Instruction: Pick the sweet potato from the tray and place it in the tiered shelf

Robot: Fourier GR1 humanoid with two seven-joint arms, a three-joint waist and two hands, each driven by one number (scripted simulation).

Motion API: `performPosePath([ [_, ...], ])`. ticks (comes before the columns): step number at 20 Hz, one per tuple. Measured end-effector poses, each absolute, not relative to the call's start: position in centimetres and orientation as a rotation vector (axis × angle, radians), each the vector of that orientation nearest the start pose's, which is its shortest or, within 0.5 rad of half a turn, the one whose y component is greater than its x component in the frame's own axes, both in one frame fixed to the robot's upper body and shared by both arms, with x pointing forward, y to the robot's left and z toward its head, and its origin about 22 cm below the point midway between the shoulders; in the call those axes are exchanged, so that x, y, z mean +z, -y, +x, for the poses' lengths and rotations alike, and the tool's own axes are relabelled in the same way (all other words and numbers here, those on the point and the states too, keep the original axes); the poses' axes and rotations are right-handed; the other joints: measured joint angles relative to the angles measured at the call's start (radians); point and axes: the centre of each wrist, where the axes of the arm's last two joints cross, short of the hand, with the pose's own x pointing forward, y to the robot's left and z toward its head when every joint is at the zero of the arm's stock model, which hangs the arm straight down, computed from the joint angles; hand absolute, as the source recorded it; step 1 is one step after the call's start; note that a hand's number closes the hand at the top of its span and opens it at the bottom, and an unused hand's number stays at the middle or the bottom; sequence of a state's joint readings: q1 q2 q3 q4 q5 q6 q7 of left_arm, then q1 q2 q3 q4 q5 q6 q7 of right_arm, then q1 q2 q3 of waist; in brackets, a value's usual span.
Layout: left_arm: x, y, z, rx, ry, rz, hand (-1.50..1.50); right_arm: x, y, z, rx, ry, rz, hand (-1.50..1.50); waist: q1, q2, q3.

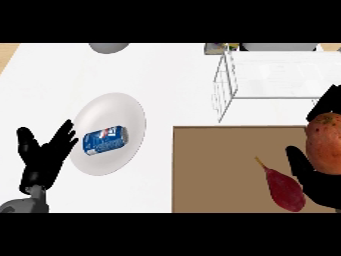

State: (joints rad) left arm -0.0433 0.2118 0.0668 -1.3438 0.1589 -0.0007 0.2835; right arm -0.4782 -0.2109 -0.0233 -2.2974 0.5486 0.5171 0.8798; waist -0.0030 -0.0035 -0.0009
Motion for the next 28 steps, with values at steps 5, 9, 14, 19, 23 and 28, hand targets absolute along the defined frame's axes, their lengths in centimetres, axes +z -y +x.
performPosePath([
  [5,-2.8,-30.0,24.6,0.045,1.120,0.097,0.00,29.8,23.4,22.6,0.570,1.686,-0.829,1.50,0.003,0.000,0.000],
  [9,-2.5,-29.6,24.7,0.045,1.115,0.094,0.00,32.9,25.1,24.3,0.515,1.687,-0.852,1.50,0.005,0.000,0.000],
  [14,-2.4,-29.2,24.7,0.037,1.118,0.088,0.00,35.4,26.2,27.6,0.505,1.642,-0.885,1.50,0.012,0.003,0.001],
  [19,-2.4,-29.3,24.8,0.038,1.115,0.086,0.00,36.4,28.2,30.6,0.528,1.609,-0.869,1.50,0.013,0.004,0.001],
  [23,-2.7,-28.8,24.8,0.030,1.119,0.090,0.00,36.3,29.3,33.0,0.589,1.582,-0.870,1.50,0.015,0.005,0.001],
  [28,-2.8,-28.7,24.9,0.031,1.127,0.090,0.00,34.9,30.0,36.1,0.633,1.562,-0.896,1.50,0.019,0.006,0.002],
])
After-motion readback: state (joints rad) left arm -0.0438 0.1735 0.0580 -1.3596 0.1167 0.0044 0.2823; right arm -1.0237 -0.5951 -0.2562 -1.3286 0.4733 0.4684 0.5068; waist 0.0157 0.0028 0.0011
